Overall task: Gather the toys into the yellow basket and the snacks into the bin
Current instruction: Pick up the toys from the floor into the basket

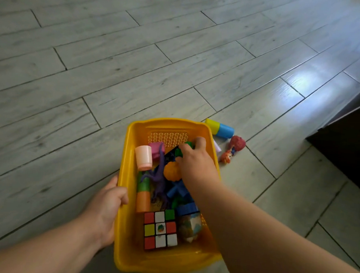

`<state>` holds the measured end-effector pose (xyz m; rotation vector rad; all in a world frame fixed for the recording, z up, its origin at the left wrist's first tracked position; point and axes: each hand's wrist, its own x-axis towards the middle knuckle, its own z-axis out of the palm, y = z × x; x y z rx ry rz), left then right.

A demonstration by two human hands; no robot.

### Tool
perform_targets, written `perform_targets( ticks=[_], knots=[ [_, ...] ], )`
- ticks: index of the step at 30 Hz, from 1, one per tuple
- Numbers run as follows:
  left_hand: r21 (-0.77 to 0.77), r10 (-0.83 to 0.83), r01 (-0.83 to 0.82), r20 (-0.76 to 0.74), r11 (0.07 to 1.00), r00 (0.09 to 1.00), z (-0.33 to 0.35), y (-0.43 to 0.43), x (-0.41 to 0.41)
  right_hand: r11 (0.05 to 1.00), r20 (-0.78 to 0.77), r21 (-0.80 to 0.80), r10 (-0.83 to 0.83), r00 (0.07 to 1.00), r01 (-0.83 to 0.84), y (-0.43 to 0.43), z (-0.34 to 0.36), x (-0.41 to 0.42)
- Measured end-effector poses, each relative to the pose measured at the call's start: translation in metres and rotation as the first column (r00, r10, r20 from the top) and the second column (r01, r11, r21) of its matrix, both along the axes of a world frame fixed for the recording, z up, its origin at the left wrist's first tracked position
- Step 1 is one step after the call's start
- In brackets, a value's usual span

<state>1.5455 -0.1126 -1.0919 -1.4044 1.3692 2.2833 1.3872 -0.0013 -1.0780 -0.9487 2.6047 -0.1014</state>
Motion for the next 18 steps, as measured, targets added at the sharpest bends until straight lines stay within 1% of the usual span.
perform_targets(
  ticks=[1,2,3,4,5,6,8,9,11,12,13,15,16,17,18],
  knots=[
    [0.000,0.011,-0.011,-0.006,1.000,1.000,0.000,-0.002,0.001,0.997,0.014,0.075,0.028,1.000,-0.029,-0.004,0.000,0.001],
    [0.011,0.023,-0.023,-0.017,1.000,1.000,0.001,-0.003,0.003,0.995,0.060,0.103,0.007,0.998,-0.014,-0.007,-0.001,0.002],
    [0.022,0.037,-0.037,-0.024,0.999,0.999,0.002,-0.005,0.005,0.995,0.110,0.097,-0.045,0.993,0.034,-0.011,-0.001,0.002],
    [0.034,0.045,-0.044,-0.031,0.998,0.999,0.003,-0.007,0.006,0.996,0.123,0.067,-0.072,0.990,0.064,-0.013,0.000,0.002],
    [0.041,0.051,-0.050,-0.034,0.998,0.998,0.003,-0.010,0.008,0.998,0.096,0.013,-0.056,0.994,0.055,-0.014,-0.003,0.002],
    [0.047,0.057,-0.055,-0.039,0.997,0.998,0.004,-0.012,0.010,0.997,0.031,-0.065,-0.043,0.999,0.045,-0.014,-0.002,0.000],
    [0.033,0.078,-0.077,-0.036,0.996,0.996,0.003,-0.014,0.011,0.959,-0.077,-0.278,-0.079,0.994,0.055,-0.010,-0.008,-0.007],
    [0.021,0.091,-0.090,-0.031,0.996,0.995,0.003,-0.015,0.011,0.921,-0.077,-0.375,-0.150,0.986,0.111,-0.007,-0.011,-0.013],
    [0.009,0.107,-0.107,-0.030,0.994,0.994,0.004,-0.016,0.010,0.835,0.036,-0.446,-0.343,0.938,0.323,0.005,-0.017,-0.033],
    [0.006,0.114,-0.113,-0.028,0.994,0.993,0.004,-0.016,0.009,0.806,0.075,-0.424,-0.423,0.903,0.413,0.014,-0.023,-0.043],
    [0.005,0.121,-0.121,-0.026,0.993,0.992,0.003,-0.016,0.008,0.819,0.066,-0.358,-0.457,0.887,0.449,0.025,-0.031,-0.053],
    [0.008,0.130,-0.130,-0.020,0.991,0.991,0.003,-0.017,0.007,0.913,0.005,-0.067,-0.403,0.915,0.403,0.044,-0.047,-0.066],
    [0.001,0.134,-0.134,-0.014,0.991,0.991,0.002,-0.016,0.007,0.926,0.008,0.067,-0.373,0.928,0.372,0.051,-0.054,-0.071],
    [-0.005,0.141,-0.141,-0.007,0.990,0.990,0.001,-0.015,0.006,0.922,0.025,0.154,-0.363,0.931,0.356,0.056,-0.060,-0.075],
    [-0.009,0.147,-0.147,-0.004,0.989,0.989,0.001,-0.014,0.007,0.918,0.048,0.201,-0.357,0.933,0.341,0.059,-0.066,-0.078]
  ],
)
